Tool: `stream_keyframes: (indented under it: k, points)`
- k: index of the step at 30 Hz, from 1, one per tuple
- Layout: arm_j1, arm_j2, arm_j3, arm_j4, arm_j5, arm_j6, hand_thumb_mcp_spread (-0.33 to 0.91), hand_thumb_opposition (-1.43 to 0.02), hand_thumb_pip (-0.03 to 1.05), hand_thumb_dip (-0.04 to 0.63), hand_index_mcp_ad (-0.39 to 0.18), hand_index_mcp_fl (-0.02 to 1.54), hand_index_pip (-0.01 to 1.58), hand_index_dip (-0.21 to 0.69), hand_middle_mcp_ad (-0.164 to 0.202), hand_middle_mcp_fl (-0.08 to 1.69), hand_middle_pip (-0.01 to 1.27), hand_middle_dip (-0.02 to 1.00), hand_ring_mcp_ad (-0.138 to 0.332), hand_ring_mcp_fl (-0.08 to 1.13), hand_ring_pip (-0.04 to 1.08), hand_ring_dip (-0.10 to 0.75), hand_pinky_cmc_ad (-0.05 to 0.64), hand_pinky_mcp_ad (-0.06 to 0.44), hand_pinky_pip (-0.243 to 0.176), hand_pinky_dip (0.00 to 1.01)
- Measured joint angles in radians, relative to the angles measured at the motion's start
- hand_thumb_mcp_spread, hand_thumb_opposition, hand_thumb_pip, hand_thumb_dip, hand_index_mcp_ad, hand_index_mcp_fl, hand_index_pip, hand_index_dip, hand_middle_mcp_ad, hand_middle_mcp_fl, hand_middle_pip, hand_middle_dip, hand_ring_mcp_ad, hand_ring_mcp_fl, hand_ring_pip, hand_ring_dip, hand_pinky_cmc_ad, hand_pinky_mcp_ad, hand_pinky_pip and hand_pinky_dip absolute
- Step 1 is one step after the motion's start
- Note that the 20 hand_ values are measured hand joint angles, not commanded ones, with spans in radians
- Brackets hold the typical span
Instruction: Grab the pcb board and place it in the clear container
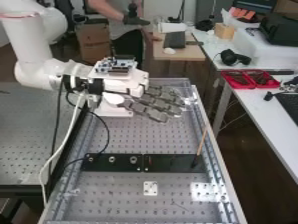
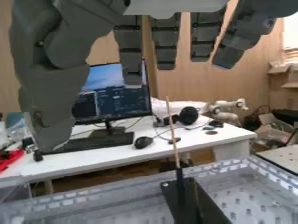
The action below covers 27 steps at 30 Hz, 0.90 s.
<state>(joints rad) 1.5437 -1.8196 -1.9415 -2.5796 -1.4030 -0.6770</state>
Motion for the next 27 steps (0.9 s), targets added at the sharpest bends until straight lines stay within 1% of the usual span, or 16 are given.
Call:
stream_keyframes:
  k: [1,2,3,4,5,6,7,9,13,15,17,19,21,22,23,27]
  points:
    - [-0.002,-0.003,-0.002,0.003,0.001,-0.006,0.44,-0.71,0.38,0.113,-0.038,0.23,0.39,0.209,0.113,0.07,0.14,0.13,0.195,0.01,0.08,0.009,0.314,0.178,-0.105,0.25]
    - [-0.008,-0.015,-0.008,0.012,0.005,-0.026,0.46,-0.71,0.38,0.113,-0.047,0.19,0.44,0.209,0.113,0.08,0.14,0.13,0.192,0.01,0.08,0.009,0.312,0.183,-0.105,0.25]
    - [-0.008,-0.016,-0.009,0.013,0.005,-0.028,0.47,-0.73,0.38,0.117,-0.056,0.17,0.49,0.202,0.108,0.08,0.14,0.13,0.194,0.02,0.08,0.009,0.312,0.185,-0.103,0.25]
    - [-0.014,-0.026,-0.013,0.018,0.006,-0.042,0.48,-0.73,0.38,0.126,-0.063,0.17,0.54,0.201,0.106,0.07,0.14,0.13,0.192,0.02,0.08,0.009,0.312,0.182,-0.091,0.25]
    - [-0.020,-0.036,-0.015,0.022,0.006,-0.054,0.49,-0.73,0.38,0.126,-0.070,0.15,0.60,0.201,0.101,0.08,0.13,0.13,0.190,0.02,0.08,0.009,0.312,0.180,-0.089,0.25]
    - [-0.022,-0.041,-0.016,0.023,0.006,-0.058,0.50,-0.73,0.38,0.126,-0.073,0.13,0.68,0.201,0.091,0.07,0.13,0.13,0.197,0.02,0.08,0.009,0.312,0.169,-0.089,0.25]
    - [-0.029,-0.052,-0.017,0.025,0.005,-0.068,0.52,-0.73,0.38,0.126,-0.077,0.12,0.72,0.201,0.089,0.07,0.13,0.13,0.199,0.02,0.08,0.009,0.312,0.164,-0.093,0.25]
    - [-0.041,-0.069,-0.017,0.027,0.001,-0.082,0.52,-0.73,0.38,0.140,-0.089,0.09,0.83,0.202,0.089,0.07,0.14,0.13,0.180,0.02,0.09,0.014,0.316,0.166,-0.089,0.24]
    - [-0.061,-0.093,-0.018,0.041,-0.015,-0.105,0.54,-0.75,0.38,0.138,-0.103,0.08,1.01,0.188,0.082,0.08,0.14,0.14,0.176,0.02,0.08,0.024,0.316,0.164,-0.089,0.19]
    - [-0.070,-0.105,-0.017,0.053,-0.026,-0.119,0.54,-0.76,0.37,0.159,-0.113,0.05,1.10,0.188,0.079,0.08,0.14,0.14,0.164,0.02,0.08,0.024,0.316,0.166,-0.089,0.19]
    - [-0.085,-0.123,-0.014,0.066,-0.045,-0.135,0.55,-0.76,0.36,0.159,-0.120,0.04,1.18,0.188,0.075,0.04,0.14,0.14,0.166,0.02,0.08,0.024,0.316,0.168,-0.089,0.19]
    - [-0.097,-0.137,-0.009,0.075,-0.062,-0.142,0.57,-0.76,0.35,0.159,-0.122,0.04,1.25,0.190,0.072,0.04,0.14,0.14,0.154,0.01,0.08,0.024,0.316,0.147,-0.089,0.19]
    - [-0.113,-0.155,0.000,0.088,-0.088,-0.148,0.57,-0.76,0.35,0.159,-0.122,0.03,1.33,0.197,0.072,0.04,0.13,0.14,0.147,0.01,0.09,0.028,0.316,0.152,-0.091,0.19]
    - [-0.117,-0.159,0.002,0.091,-0.094,-0.149,0.57,-0.76,0.35,0.159,-0.126,0.03,1.36,0.188,0.070,0.04,0.13,0.14,0.147,0.01,0.09,0.033,0.316,0.141,-0.075,0.20]
    - [-0.125,-0.168,0.006,0.099,-0.108,-0.151,0.57,-0.76,0.35,0.159,-0.126,0.02,1.40,0.206,0.073,0.04,0.14,0.15,0.147,0.01,0.09,0.035,0.316,0.131,-0.075,0.20]
    - [-0.148,-0.195,0.020,0.123,-0.154,-0.156,0.60,-0.77,0.35,0.159,-0.127,0.02,1.49,0.253,0.070,0.04,0.14,0.16,0.147,0.01,0.08,0.037,0.314,0.129,-0.073,0.20]
